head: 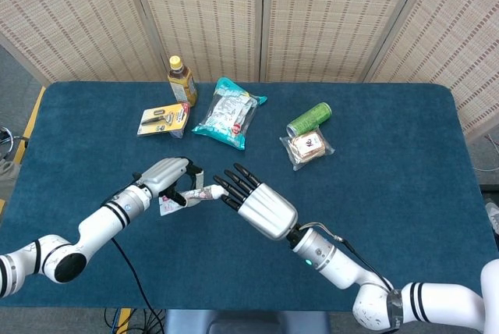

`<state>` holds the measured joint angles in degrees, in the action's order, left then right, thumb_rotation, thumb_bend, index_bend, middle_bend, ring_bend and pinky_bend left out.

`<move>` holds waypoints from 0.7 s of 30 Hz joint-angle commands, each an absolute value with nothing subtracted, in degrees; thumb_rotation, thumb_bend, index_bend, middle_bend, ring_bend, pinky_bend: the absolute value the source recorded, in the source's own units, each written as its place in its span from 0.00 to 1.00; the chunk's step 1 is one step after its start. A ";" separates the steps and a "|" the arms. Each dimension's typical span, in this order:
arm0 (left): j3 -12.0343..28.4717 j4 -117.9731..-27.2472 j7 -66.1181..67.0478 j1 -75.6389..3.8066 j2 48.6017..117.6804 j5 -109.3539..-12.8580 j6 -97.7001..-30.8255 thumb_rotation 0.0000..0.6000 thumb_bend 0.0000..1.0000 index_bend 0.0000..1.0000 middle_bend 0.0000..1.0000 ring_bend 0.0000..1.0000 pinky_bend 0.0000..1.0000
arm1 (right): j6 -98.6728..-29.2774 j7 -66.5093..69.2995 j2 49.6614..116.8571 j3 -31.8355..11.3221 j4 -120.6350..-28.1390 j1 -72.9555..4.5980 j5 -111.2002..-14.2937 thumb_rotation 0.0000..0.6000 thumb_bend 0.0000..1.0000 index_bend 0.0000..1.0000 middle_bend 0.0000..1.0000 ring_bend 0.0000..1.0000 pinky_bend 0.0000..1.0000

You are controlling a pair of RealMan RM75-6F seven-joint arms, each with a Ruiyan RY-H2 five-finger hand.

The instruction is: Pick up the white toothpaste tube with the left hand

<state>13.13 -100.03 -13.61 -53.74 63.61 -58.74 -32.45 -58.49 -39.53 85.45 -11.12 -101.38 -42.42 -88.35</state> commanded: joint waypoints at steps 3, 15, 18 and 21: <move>13.15 -100.24 -13.69 -53.66 63.38 -58.86 -32.43 1.00 0.43 0.59 0.64 0.37 0.12 | -58.35 -40.28 85.94 -10.89 -100.76 -42.92 -87.62 1.00 0.23 0.29 0.06 0.00 0.00; 13.34 -100.37 -14.88 -52.98 62.69 -60.17 -32.19 1.00 0.43 0.59 0.64 0.37 0.12 | -59.23 -40.93 85.88 -10.60 -100.42 -43.35 -86.15 1.00 0.23 0.29 0.06 0.00 0.00; 13.37 -100.42 -15.14 -52.90 62.66 -60.53 -32.07 1.00 0.43 0.59 0.64 0.37 0.12 | -59.36 -40.97 85.77 -10.57 -100.21 -43.48 -85.80 1.00 0.23 0.29 0.06 0.00 0.00; 13.47 -100.60 -15.49 -52.80 62.54 -60.82 -31.98 1.00 0.43 0.59 0.64 0.37 0.12 | -59.39 -40.96 85.75 -10.46 -99.94 -43.63 -85.49 1.00 0.23 0.29 0.06 0.00 0.00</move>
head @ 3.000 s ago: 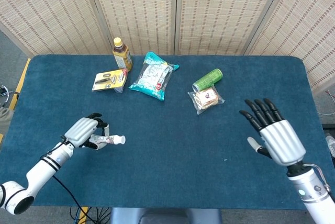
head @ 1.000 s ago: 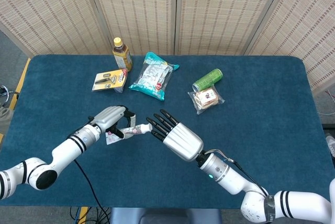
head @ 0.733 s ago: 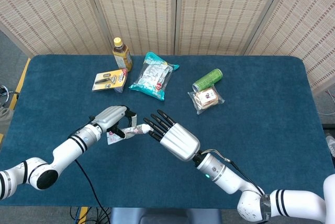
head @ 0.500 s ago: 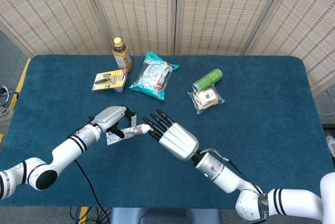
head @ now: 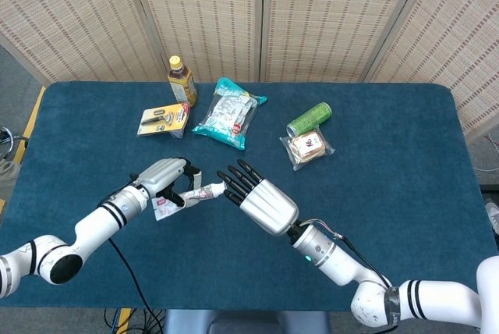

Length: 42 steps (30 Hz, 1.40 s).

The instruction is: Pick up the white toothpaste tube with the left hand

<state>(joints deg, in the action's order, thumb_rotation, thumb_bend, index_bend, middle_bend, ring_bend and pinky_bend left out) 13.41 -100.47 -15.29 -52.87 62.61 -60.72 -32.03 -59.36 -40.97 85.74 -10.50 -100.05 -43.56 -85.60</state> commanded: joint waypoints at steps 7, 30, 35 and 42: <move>13.87 -101.24 -16.70 -52.79 62.04 -61.28 -31.11 1.00 0.43 0.59 0.64 0.37 0.12 | -59.58 -40.41 86.18 -10.44 -99.29 -44.11 -84.96 1.00 0.23 0.29 0.06 0.00 0.00; 14.48 -101.17 -18.94 -52.24 61.11 -62.45 -30.69 1.00 0.43 0.59 0.64 0.37 0.12 | -59.77 -40.72 86.64 -9.00 -98.26 -44.57 -83.28 1.00 0.23 0.29 0.06 0.00 0.00; 14.75 -101.06 -19.84 -52.14 60.95 -62.82 -30.36 1.00 0.43 0.59 0.64 0.37 0.12 | -59.90 -40.53 86.87 -8.81 -97.83 -44.62 -83.10 1.00 0.23 0.29 0.06 0.00 0.00; 15.15 -101.03 -21.13 -51.95 60.54 -63.38 -29.92 1.00 0.43 0.59 0.64 0.37 0.12 | -60.09 -40.41 87.02 -8.48 -97.51 -44.65 -82.99 1.00 0.23 0.29 0.06 0.00 0.00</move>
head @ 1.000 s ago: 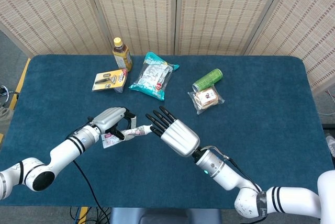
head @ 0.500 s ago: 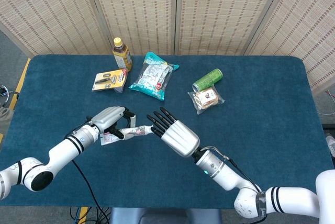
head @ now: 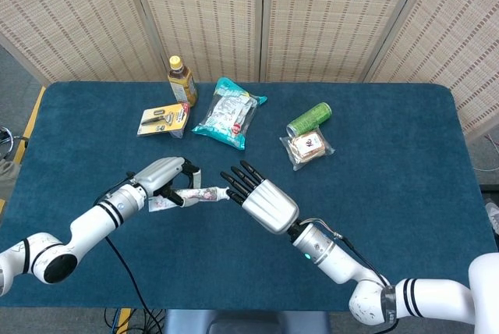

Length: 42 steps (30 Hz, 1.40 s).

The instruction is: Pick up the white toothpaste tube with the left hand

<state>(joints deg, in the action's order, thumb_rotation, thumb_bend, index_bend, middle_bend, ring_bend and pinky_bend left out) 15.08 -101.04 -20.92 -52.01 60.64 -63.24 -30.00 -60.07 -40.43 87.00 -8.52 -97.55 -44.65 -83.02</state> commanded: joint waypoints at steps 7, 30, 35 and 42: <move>15.34 -101.09 -21.94 -51.76 60.23 -63.88 -29.72 1.00 0.43 0.59 0.64 0.37 0.12 | -60.18 -40.23 87.03 -8.24 -97.22 -44.63 -82.77 1.00 0.23 0.29 0.06 0.00 0.00; 16.78 -102.55 -25.72 -50.90 58.19 -65.98 -29.49 1.00 0.43 0.59 0.65 0.37 0.13 | -60.54 -38.68 88.29 -7.88 -94.88 -44.79 -82.71 1.00 0.23 0.29 0.05 0.00 0.00; 17.03 -103.12 -26.64 -50.74 57.72 -66.56 -29.27 1.00 0.43 0.59 0.65 0.37 0.14 | -60.49 -38.65 88.61 -7.80 -94.45 -44.86 -82.64 1.00 0.23 0.29 0.05 0.00 0.00; 16.39 -102.55 -26.44 -50.52 57.90 -67.83 -29.36 1.00 0.43 0.59 0.65 0.37 0.14 | -62.13 -37.38 87.10 -7.47 -96.42 -44.05 -84.10 1.00 0.23 0.29 0.05 0.00 0.00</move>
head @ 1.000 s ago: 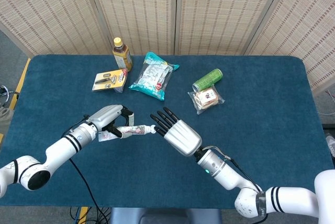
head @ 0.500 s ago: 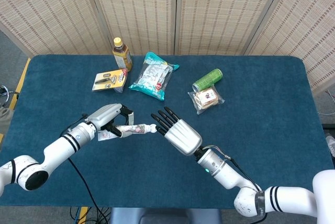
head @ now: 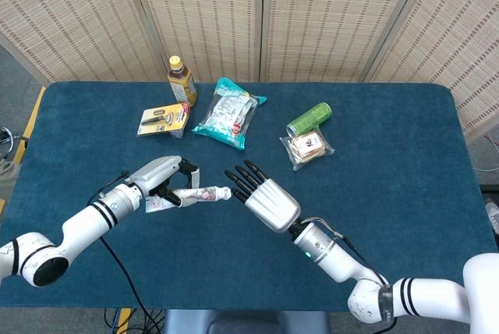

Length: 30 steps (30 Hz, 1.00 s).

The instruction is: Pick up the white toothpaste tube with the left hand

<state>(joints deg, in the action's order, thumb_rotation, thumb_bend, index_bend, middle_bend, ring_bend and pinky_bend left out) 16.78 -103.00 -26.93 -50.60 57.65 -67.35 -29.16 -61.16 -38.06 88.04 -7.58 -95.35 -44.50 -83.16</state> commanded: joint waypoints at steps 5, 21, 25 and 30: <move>15.14 -101.44 -25.89 -50.14 58.87 -69.29 -29.57 1.00 0.43 0.59 0.64 0.37 0.14 | -64.96 -35.66 82.27 -7.65 -100.39 -42.12 -85.31 1.00 0.23 0.29 0.05 0.00 0.00; 8.17 -86.82 -20.31 -50.07 71.05 -75.40 -31.02 1.00 0.43 0.54 0.59 0.35 0.14 | -71.93 -32.45 67.42 -7.35 -106.98 -34.27 -84.94 1.00 0.23 0.29 0.05 0.00 0.00; 6.79 -82.71 -17.45 -49.78 73.96 -75.76 -32.40 1.00 0.43 0.54 0.59 0.35 0.14 | -72.70 -31.53 66.21 -7.17 -106.54 -33.07 -85.01 1.00 0.23 0.29 0.05 0.00 0.00; 5.44 -79.50 -13.77 -49.37 75.73 -75.39 -33.56 1.00 0.43 0.49 0.52 0.32 0.14 | -72.93 -30.51 65.20 -6.98 -105.61 -31.98 -84.88 1.00 0.23 0.29 0.05 0.00 0.00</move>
